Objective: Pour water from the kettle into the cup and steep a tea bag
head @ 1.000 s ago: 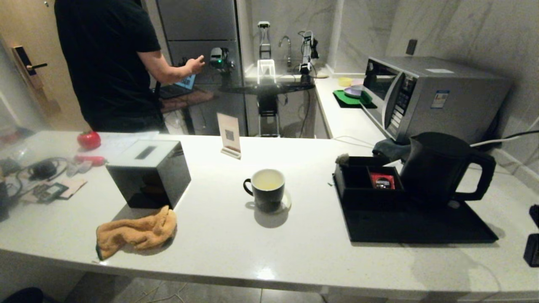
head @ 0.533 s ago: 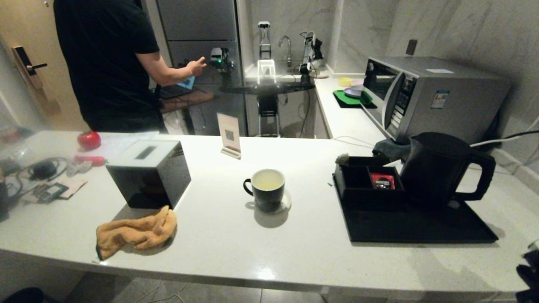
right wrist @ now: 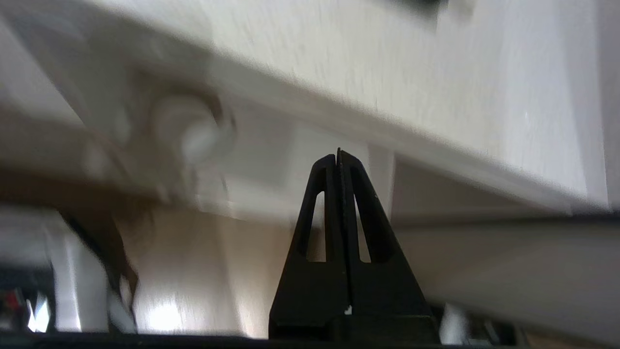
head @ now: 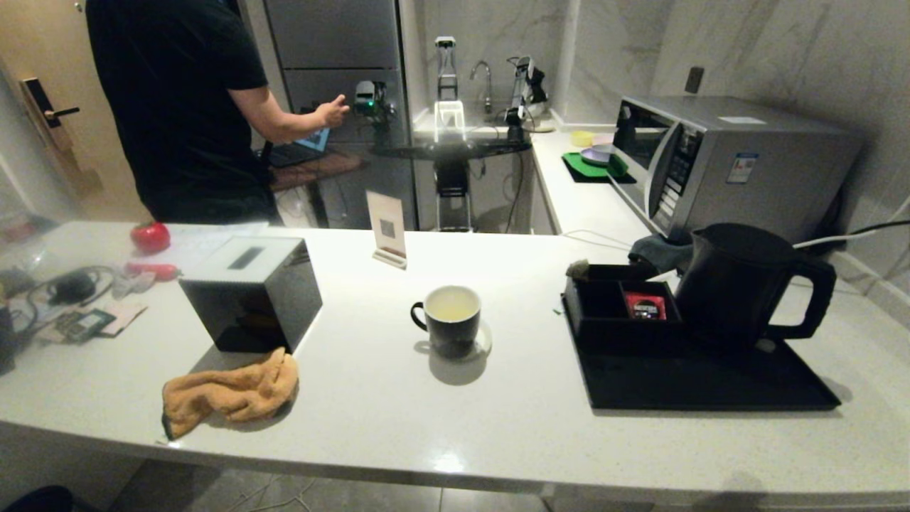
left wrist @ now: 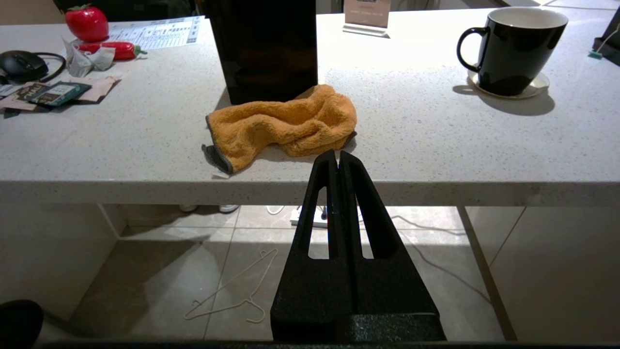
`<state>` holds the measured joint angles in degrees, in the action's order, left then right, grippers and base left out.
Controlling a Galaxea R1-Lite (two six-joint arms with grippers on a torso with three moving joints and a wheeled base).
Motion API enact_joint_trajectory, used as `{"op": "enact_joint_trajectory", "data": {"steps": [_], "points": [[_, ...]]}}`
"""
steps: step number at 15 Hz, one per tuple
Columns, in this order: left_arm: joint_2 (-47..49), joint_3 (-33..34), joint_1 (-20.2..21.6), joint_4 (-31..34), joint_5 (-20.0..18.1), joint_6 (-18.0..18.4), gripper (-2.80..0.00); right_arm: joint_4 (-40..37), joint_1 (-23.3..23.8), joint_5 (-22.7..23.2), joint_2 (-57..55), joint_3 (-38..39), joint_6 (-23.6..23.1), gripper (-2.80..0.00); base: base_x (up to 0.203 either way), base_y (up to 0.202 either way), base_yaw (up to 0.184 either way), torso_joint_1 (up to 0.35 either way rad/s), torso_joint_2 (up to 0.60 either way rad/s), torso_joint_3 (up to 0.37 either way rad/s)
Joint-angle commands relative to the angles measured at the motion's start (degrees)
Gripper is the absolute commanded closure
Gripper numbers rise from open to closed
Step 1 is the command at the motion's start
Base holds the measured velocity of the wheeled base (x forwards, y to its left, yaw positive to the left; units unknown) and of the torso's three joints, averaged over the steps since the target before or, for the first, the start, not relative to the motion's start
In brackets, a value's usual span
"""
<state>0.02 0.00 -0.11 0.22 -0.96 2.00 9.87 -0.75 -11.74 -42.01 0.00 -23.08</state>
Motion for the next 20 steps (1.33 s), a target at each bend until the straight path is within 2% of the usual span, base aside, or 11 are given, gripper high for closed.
{"op": "enact_joint_trajectory", "data": {"steps": [1, 5, 7, 10, 17, 18, 20], "points": [[0.0, 0.0, 0.0, 0.0, 0.0, 0.0, 0.00, -1.1, -0.2, 2.5, 11.4, 0.0, 0.1, 0.00, 0.000, 0.000, 0.000, 0.000, 0.00, 0.000], [0.0, 0.0, 0.0, 0.0, 0.0, 0.0, 0.00, -5.9, 0.4, 7.0, 27.1, 0.0, 5.5, 0.00, 0.000, 0.000, 0.000, 0.000, 0.00, 0.000], [0.0, 0.0, 0.0, 0.0, 0.0, 0.0, 0.00, -6.3, 1.1, 7.5, 33.1, 0.0, 8.4, 0.00, 0.000, 0.000, 0.000, 0.000, 0.00, 0.000], [0.0, 0.0, 0.0, 0.0, 0.0, 0.0, 0.00, -6.6, 1.1, 7.7, 41.5, 0.0, 9.4, 0.00, 0.000, 0.000, 0.000, 0.000, 0.00, 0.000], [0.0, 0.0, 0.0, 0.0, 0.0, 0.0, 0.00, -6.6, 1.1, 7.8, 42.0, 0.0, 9.9, 0.00, 0.000, 0.000, 0.000, 0.000, 0.00, 0.000], [0.0, 0.0, 0.0, 0.0, 0.0, 0.0, 0.00, -6.3, 1.0, 7.7, 42.0, 0.0, 11.8, 0.00, 0.000, 0.000, 0.000, 0.000, 0.00, 0.000], [0.0, 0.0, 0.0, 0.0, 0.0, 0.0, 0.00, -6.8, 1.0, 9.0, 42.0, 0.0, 18.9, 0.00, 0.000, 0.000, 0.000, 0.000, 0.00, 0.000]]}}
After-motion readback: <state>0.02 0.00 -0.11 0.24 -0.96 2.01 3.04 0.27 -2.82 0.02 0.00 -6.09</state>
